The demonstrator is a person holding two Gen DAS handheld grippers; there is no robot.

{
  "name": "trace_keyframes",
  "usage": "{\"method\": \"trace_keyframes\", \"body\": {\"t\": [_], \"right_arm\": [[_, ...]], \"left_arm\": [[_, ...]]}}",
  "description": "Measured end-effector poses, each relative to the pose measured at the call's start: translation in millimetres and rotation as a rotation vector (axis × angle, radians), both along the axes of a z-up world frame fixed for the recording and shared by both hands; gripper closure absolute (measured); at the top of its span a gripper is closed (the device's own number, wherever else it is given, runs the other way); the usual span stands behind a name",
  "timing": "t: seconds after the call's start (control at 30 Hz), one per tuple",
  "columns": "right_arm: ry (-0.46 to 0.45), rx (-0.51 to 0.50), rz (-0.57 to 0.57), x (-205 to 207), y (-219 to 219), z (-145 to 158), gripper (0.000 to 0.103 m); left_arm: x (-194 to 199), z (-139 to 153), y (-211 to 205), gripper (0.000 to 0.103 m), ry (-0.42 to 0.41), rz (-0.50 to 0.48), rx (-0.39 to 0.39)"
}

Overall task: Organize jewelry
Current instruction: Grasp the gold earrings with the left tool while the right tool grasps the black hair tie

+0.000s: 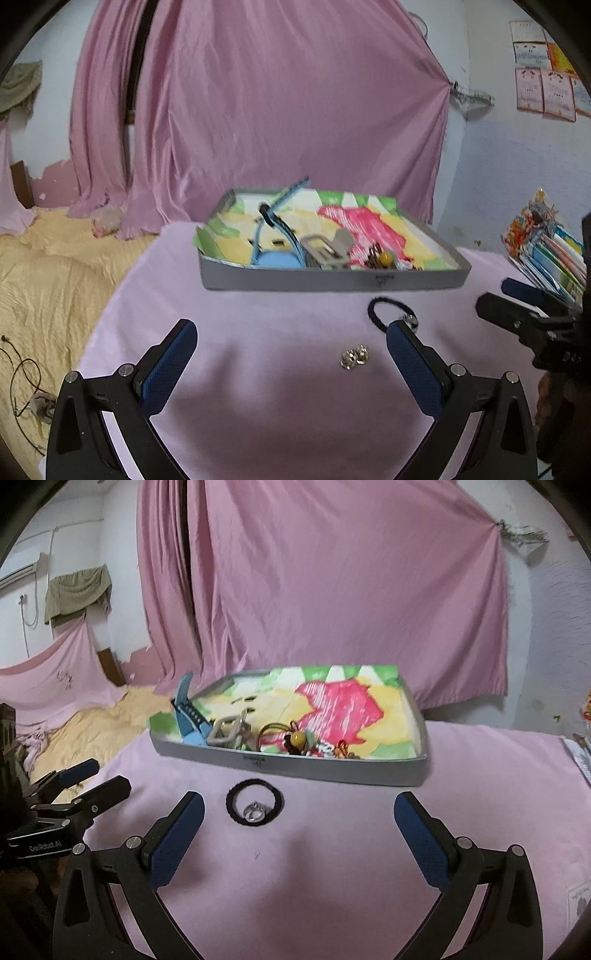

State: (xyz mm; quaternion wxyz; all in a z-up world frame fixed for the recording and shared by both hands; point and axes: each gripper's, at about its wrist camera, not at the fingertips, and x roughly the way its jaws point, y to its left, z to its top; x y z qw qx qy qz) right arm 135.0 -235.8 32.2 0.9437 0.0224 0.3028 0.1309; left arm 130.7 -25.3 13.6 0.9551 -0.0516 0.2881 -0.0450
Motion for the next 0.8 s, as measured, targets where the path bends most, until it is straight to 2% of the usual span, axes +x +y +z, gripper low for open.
{"method": "trace_keyframes", "body": {"t": [0.03,0.07,0.13,0.2,0.23,0.3,0.37,0.53,0.73,0.8], "right_arm": [[0.012,-0.003,0.008,3,1,-2,0.011],[0.028,-0.008,0.021,7,2,-3,0.023],[0.065,-0.014,0.045,14,5,-8,0.036],[0.102,-0.014,0.074,21,8,-13,0.044],[0.114,-0.016,0.084,23,9,-15,0.050],[0.137,-0.028,0.110,27,14,-18,0.053],[0.155,-0.031,0.130,30,17,-20,0.067],[0.185,-0.036,0.170,38,24,-23,0.077],[0.202,-0.059,0.214,49,34,-22,0.084],[0.209,-0.066,0.231,53,38,-23,0.084]], "left_arm": [[2,-2,-1,0.000,0.014,-0.008,-0.001],[3,-3,-2,0.004,0.025,-0.016,-0.002],[7,-8,-5,0.015,0.057,-0.043,-0.003],[10,-13,-7,0.032,0.096,-0.084,-0.015],[11,-15,-8,0.036,0.109,-0.096,-0.020],[15,-20,-11,0.044,0.145,-0.125,-0.031],[16,-22,-14,0.050,0.164,-0.148,-0.027],[24,-27,-25,0.065,0.215,-0.180,-0.001],[33,-28,-28,0.079,0.236,-0.182,0.010],[34,-28,-28,0.087,0.238,-0.183,0.021]]}}
